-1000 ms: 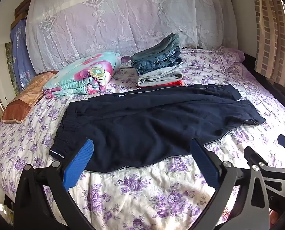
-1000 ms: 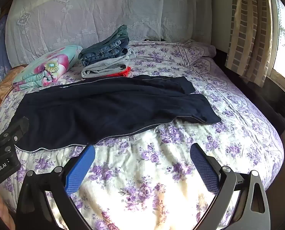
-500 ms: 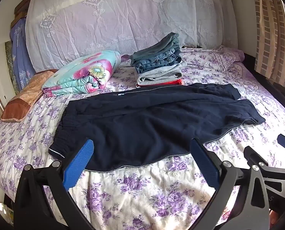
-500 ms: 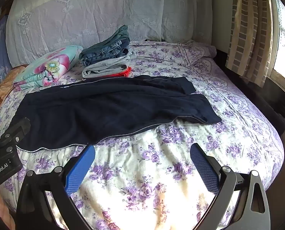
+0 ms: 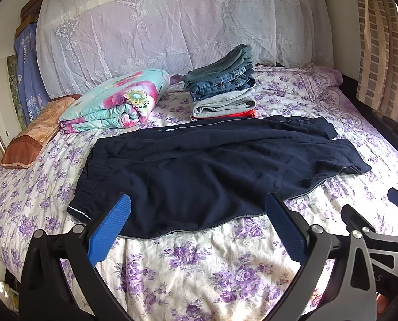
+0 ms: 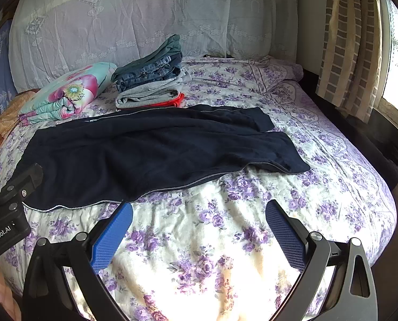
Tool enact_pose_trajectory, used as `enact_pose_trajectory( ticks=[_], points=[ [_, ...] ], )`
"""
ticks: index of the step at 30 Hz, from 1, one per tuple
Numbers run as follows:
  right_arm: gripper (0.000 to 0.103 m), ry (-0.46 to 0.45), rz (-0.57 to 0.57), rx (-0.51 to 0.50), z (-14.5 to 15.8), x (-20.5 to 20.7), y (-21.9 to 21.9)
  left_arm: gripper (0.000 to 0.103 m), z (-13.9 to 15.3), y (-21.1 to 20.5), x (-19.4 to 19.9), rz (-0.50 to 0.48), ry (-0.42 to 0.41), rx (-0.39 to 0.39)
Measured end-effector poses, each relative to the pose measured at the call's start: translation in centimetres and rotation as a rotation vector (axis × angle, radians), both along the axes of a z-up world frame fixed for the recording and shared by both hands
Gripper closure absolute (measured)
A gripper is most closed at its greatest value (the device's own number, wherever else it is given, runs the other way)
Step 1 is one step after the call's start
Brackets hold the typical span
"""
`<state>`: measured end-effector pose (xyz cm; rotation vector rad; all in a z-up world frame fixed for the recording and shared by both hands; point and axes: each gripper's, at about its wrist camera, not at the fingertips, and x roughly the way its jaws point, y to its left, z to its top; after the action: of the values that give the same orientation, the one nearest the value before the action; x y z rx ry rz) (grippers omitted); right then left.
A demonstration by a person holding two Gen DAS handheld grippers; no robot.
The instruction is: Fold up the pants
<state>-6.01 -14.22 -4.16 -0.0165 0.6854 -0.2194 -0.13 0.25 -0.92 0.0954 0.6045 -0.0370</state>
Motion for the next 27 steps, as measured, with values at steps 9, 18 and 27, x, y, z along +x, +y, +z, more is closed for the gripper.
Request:
enact_pose_trajectory(
  ticks=[9,18,27],
  points=[
    [0.003,0.000,0.000,0.000,0.05,-0.01,0.06,0.005,0.13,0.02,0.09,-0.002,0.003,-0.001],
    [0.003,0.000,0.003,-0.001,0.32,0.06,0.19,0.005,0.09,0.02,0.11,0.000,0.003,0.000],
    [0.003,0.000,0.004,-0.002,0.06,-0.22,0.17,0.005,-0.24,0.69,0.05,0.001,0.004,0.000]
  ],
)
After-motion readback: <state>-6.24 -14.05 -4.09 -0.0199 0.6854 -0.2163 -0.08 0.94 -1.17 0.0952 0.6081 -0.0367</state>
